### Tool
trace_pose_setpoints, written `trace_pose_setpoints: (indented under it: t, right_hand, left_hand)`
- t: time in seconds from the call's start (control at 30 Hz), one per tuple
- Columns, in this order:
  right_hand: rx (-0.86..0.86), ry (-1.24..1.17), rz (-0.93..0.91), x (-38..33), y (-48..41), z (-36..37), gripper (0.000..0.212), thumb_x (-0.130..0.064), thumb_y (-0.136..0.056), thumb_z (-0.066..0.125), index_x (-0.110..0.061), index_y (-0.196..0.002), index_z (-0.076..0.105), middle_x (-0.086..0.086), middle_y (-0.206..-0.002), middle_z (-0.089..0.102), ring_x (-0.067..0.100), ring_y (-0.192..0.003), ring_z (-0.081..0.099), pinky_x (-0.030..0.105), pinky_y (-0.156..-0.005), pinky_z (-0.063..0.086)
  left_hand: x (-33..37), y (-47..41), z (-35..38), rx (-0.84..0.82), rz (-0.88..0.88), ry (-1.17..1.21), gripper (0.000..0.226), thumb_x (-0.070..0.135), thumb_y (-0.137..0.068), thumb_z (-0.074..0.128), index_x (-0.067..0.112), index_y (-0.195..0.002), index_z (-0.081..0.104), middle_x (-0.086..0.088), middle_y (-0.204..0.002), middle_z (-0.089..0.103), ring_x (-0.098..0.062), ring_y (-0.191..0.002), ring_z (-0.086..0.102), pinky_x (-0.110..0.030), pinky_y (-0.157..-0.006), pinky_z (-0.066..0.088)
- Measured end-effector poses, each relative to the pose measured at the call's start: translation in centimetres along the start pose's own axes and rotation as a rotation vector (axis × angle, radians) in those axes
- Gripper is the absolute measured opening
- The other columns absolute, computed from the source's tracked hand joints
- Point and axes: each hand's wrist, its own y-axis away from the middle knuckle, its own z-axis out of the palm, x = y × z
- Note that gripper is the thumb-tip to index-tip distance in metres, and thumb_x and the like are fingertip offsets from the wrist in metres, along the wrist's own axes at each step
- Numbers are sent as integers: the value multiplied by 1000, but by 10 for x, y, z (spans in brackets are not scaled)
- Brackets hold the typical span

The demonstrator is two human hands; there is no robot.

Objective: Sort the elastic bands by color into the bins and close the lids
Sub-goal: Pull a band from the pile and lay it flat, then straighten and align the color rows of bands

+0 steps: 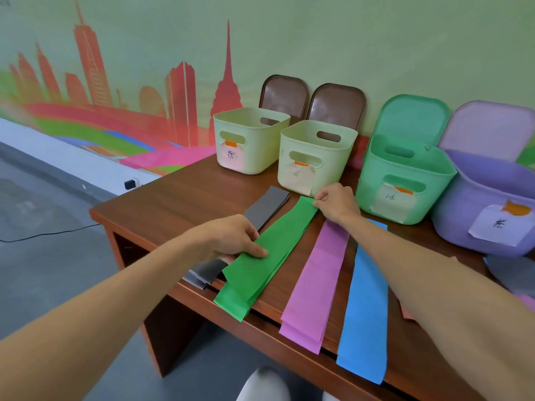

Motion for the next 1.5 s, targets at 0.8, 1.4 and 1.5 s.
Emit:
trace_pose_setpoints:
  t: [0.8, 1.4, 1.5]
  right_hand:
    - [61, 197, -230, -2, 10, -5, 24, -11, -85, 63, -13, -109, 66, 9, -108, 67, 28, -101, 61, 39, -88, 51]
    - [-272, 197, -220, 121, 95, -183, 13, -17, -86, 68, -13, -96, 74, -4, -86, 70, -2, -71, 58, 6, -67, 42]
    - [-272, 164, -188, 144, 110, -196, 12, -18, -87, 67, -11, -95, 73, -8, -81, 66, -6, -66, 56, 3, -63, 41]
  left_hand:
    - [22, 8, 25, 312, 282, -949, 37, 35, -81, 71, 20, -110, 53, 7, -93, 43, -19, -93, 51, -37, -79, 49]
    - [99, -15, 147, 161, 741, -432, 13, 15, -91, 57, 16, -102, 64, 5, -86, 58, -11, -80, 54, -18, -69, 42]
    - [111, -20, 172, 132, 777, -462, 12, 17, -92, 56, 16, -99, 65, 7, -89, 60, -7, -83, 54, -9, -66, 40]
